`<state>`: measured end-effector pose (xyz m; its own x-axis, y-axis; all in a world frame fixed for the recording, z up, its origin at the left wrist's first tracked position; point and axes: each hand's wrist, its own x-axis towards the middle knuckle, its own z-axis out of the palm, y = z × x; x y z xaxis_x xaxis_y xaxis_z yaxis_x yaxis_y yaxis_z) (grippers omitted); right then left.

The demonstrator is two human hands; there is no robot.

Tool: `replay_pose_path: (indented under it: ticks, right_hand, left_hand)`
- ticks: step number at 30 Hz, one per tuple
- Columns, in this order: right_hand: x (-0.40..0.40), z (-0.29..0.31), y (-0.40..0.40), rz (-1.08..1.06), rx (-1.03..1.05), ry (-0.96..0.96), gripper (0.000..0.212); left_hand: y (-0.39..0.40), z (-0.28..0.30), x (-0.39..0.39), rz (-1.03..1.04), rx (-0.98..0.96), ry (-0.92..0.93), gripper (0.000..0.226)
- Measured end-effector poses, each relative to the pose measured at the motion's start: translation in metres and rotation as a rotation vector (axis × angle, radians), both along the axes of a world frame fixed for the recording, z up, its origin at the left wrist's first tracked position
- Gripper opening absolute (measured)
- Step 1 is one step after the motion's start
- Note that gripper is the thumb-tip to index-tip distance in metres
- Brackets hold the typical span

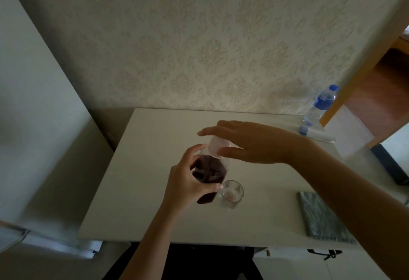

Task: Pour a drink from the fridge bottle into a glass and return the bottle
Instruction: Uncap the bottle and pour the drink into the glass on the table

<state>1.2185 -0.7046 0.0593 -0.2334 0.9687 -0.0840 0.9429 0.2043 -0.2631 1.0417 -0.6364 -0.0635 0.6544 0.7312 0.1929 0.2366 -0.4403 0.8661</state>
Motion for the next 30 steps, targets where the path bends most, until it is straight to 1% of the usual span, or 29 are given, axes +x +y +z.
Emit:
replay_pose_path:
  ticks: [2,4,6,9,12,13,15,18,20,23,26,30]
  right_hand:
    - [0.002,0.0,0.0,-0.02,0.014,-0.069,0.06]
    - [-0.001,-0.005,0.001,-0.045,0.108,-0.201,0.067]
    - [-0.003,-0.011,0.004,-0.072,0.188,-0.249,0.06]
    - [-0.001,-0.013,0.007,-0.024,0.244,-0.217,0.047]
    - [0.007,-0.015,0.004,-0.004,0.271,-0.172,0.042]
    - [0.011,-0.017,0.003,-0.029,0.293,-0.119,0.041]
    - [0.017,-0.023,0.001,-0.131,0.36,0.093,0.037]
    - [0.026,-0.049,-0.006,-0.381,0.455,0.467,0.027]
    - [0.035,-0.081,-0.01,-0.557,0.45,0.632,0.026]
    - [0.053,-0.139,-0.015,-0.754,0.398,0.71,0.026]
    - [0.067,-0.197,-0.021,-0.9,0.367,0.811,0.029]
    - [0.083,-0.27,-0.036,-1.058,0.328,0.762,0.043]
  left_hand:
    - [0.0,0.001,0.001,0.005,0.019,0.011,0.092]
    - [0.001,0.003,0.003,0.005,0.032,0.012,0.093]
    - [0.002,0.006,0.006,0.004,0.052,0.013,0.094]
    - [0.003,0.006,0.007,0.006,0.059,0.023,0.094]
    - [0.005,0.002,0.006,0.031,0.035,0.034,0.094]
    - [0.006,0.0,0.005,0.041,0.025,0.039,0.094]
    - [0.006,-0.002,0.004,0.058,0.009,0.038,0.094]
    - [0.004,-0.005,0.005,0.063,-0.016,0.036,0.093]
    - [0.005,-0.01,0.007,0.068,-0.049,0.024,0.091]
    - [0.008,-0.026,0.01,0.078,-0.075,0.009,0.091]
    - [0.01,-0.053,0.012,0.113,-0.111,-0.01,0.092]
    - [0.01,-0.088,0.013,0.119,-0.132,-0.019,0.093]
